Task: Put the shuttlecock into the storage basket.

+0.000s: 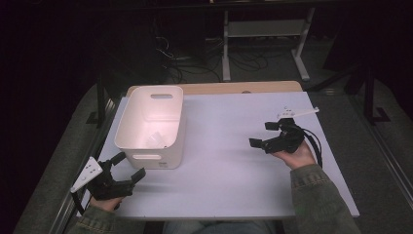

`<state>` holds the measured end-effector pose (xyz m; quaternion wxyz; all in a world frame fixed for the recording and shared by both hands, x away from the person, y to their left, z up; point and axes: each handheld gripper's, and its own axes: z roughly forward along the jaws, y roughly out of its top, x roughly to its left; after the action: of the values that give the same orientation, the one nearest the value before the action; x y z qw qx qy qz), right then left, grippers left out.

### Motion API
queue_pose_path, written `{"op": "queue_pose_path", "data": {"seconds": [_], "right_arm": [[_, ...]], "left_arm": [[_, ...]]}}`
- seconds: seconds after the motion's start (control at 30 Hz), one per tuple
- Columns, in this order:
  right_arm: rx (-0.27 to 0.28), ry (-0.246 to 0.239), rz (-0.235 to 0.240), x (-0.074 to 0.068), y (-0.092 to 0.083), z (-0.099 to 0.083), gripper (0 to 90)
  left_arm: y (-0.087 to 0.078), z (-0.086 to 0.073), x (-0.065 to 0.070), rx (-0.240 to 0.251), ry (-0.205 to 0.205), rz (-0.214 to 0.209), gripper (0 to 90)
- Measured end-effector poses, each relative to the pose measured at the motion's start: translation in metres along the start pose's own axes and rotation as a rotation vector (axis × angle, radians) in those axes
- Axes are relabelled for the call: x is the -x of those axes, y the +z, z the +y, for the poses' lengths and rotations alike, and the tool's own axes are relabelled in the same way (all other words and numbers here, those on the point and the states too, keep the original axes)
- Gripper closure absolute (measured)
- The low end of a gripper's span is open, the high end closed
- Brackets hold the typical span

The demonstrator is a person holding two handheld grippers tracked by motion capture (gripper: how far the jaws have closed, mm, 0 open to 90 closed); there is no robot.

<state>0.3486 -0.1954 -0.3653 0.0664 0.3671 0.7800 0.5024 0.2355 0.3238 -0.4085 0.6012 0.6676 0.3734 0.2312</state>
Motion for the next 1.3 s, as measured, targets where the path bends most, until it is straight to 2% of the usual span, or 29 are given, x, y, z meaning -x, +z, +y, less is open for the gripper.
{"op": "queue_pose_path", "data": {"seconds": [0.07, 0.43, 1.3], "right_arm": [[0.000, 0.004, -0.003, 0.001, -0.001, -0.003, 0.0], [-0.006, 0.012, -0.014, 0.004, -0.009, -0.016, 0.0], [0.029, 0.028, -0.059, 0.005, -0.024, -0.050, 0.0]], "left_arm": [[0.000, 0.000, 0.001, 0.007, -0.010, -0.002, 0.0], [0.000, 0.000, 0.001, 0.007, -0.006, -0.001, 0.0], [0.000, 0.000, 0.001, 0.011, -0.012, -0.008, 0.0]]}}
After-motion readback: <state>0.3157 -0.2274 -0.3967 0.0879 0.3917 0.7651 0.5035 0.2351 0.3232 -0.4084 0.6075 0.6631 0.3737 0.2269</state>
